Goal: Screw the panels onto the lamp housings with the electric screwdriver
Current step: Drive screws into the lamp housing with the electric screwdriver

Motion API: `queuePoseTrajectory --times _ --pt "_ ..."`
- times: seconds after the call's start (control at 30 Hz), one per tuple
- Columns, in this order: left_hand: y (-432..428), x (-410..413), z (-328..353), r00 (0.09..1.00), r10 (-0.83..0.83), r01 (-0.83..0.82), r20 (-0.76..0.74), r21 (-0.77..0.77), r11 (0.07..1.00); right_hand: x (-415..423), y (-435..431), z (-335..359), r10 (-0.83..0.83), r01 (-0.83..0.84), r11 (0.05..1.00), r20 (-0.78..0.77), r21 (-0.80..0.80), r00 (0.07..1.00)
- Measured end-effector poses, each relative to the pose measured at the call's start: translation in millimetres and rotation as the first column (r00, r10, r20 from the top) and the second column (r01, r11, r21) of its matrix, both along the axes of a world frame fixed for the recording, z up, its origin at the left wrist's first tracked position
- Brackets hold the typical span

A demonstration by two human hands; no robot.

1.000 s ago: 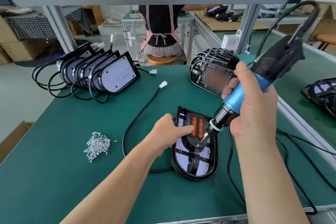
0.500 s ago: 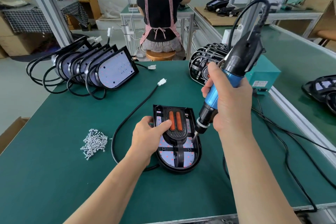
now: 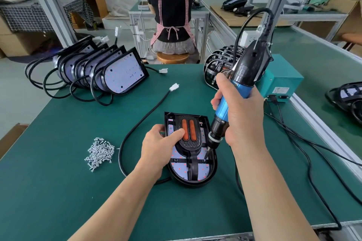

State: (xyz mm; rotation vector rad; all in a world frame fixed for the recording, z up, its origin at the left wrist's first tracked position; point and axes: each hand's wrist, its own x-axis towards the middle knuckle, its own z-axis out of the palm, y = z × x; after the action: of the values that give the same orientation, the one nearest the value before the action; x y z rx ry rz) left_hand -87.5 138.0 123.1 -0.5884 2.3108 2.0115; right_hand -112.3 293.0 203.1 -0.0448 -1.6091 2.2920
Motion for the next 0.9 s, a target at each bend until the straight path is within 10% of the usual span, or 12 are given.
queuePoseTrajectory --times 0.9 --pt "3 -2 0 1.000 0.028 -0.028 -0.002 -0.025 0.999 -11 -3 -8 0.228 -0.211 0.966 -0.103 0.147 0.968"
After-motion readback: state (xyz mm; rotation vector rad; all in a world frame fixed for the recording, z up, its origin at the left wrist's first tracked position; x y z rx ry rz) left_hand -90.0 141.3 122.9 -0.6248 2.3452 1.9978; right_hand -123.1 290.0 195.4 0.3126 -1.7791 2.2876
